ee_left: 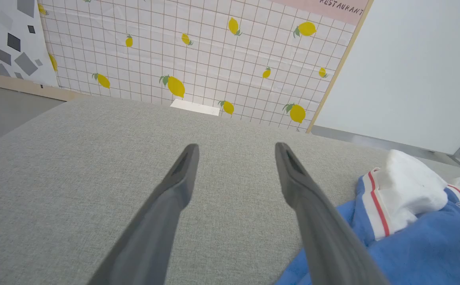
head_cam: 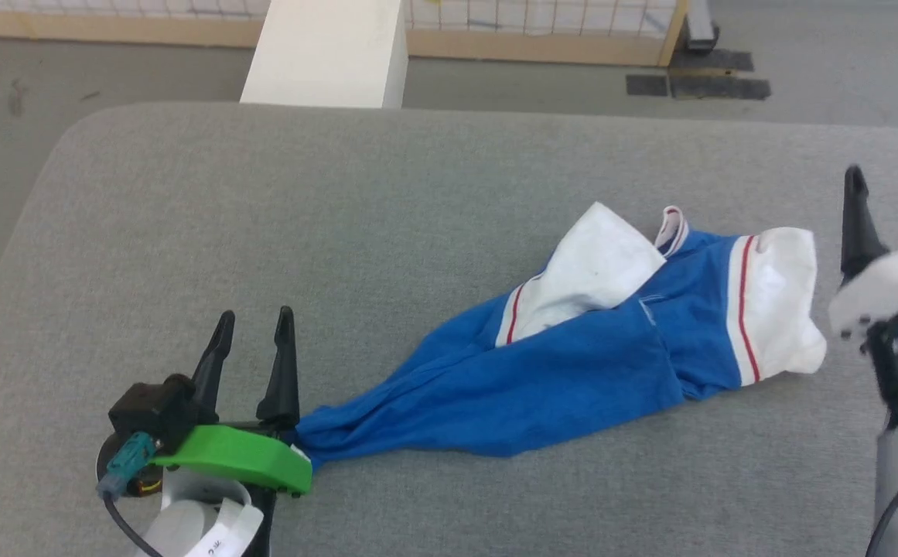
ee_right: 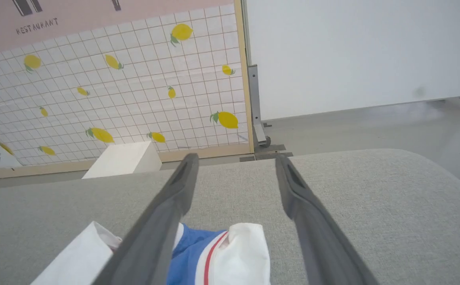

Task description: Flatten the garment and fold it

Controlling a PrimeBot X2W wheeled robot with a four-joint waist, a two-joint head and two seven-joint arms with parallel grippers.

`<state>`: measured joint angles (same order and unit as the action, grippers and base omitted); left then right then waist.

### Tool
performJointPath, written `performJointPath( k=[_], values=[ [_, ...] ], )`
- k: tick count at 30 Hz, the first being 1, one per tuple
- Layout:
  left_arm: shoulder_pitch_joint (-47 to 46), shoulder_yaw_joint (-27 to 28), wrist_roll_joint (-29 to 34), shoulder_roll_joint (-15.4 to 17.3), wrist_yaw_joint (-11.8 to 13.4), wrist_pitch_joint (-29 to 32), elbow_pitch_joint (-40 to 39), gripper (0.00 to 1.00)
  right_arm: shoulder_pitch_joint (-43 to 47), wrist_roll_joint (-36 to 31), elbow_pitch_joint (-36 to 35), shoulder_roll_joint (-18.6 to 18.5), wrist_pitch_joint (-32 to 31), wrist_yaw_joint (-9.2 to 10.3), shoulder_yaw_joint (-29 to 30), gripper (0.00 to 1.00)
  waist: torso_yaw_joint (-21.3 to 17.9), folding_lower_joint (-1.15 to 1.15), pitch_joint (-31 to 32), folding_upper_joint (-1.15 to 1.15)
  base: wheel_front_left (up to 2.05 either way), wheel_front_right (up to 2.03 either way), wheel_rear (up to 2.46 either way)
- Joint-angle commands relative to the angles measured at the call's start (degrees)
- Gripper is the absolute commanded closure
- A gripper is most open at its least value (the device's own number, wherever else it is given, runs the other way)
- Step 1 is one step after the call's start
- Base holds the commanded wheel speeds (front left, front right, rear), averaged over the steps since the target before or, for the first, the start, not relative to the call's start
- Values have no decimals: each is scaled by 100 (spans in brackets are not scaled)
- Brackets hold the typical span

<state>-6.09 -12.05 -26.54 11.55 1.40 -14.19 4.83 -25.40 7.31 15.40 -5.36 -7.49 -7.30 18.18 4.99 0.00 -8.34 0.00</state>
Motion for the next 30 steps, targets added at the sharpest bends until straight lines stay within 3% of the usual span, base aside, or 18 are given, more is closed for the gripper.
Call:
performJointPath(
  k=[1,10,19,25,30],
  values=[
    [79,13,-26,53,27,30,-30,0,268,30,-92,46,225,-19,-40,0,-188,0,210,0,0,0,0],
    [218,-69,-103,45,22,110,-60,0,1622,363,-451,219,880,-19,-13,0,-224,0,381,0,0,0,0],
    [-27,-270,-171,-50,-41,361,-10,0,2006,658,-576,246,925,-19,6,0,-314,0,292,0,0,0,0],
    [-982,-650,-243,-240,-257,1057,184,0,1863,570,-616,247,867,-19,-216,0,-473,0,90,0,0,0,0],
    [-2024,-1062,-409,-521,-450,1996,669,0,1649,580,-615,247,870,-19,-465,0,-648,0,-172,0,0,0,0]
  ],
)
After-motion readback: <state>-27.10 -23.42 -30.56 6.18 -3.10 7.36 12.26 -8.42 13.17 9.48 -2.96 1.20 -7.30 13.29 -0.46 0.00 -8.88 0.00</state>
